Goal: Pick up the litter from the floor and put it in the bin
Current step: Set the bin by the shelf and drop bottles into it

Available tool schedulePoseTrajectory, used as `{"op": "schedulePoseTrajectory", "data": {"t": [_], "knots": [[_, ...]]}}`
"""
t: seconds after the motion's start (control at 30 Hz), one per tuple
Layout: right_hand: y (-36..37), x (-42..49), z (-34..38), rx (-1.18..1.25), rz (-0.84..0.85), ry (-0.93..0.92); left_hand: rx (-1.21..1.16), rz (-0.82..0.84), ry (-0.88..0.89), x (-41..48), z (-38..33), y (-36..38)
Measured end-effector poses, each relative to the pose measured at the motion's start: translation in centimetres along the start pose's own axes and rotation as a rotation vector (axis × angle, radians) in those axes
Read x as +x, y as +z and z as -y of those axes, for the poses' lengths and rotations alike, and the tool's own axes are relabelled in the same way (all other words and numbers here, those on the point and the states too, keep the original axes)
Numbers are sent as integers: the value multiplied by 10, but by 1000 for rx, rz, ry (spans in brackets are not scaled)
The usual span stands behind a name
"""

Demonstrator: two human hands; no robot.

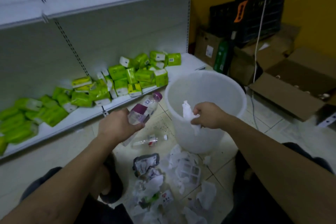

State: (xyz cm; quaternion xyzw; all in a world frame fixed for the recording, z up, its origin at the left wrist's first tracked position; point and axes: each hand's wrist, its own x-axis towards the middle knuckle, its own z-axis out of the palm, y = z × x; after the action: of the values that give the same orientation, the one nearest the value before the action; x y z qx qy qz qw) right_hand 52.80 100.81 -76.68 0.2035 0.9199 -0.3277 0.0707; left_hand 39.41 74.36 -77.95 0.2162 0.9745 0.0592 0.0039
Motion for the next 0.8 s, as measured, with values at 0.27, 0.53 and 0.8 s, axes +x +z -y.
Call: {"op": "schedulePoseTrajectory", "data": {"t": [0.27,0.53,0.8], "knots": [[-27,28,-31,118,-309,110,-244,-141,60,27,-87,5],[-22,81,-80,258,-352,217,-219,-73,37,92,-161,54],[-18,103,-114,195,-157,254,-195,44,83,143,-202,107]]}}
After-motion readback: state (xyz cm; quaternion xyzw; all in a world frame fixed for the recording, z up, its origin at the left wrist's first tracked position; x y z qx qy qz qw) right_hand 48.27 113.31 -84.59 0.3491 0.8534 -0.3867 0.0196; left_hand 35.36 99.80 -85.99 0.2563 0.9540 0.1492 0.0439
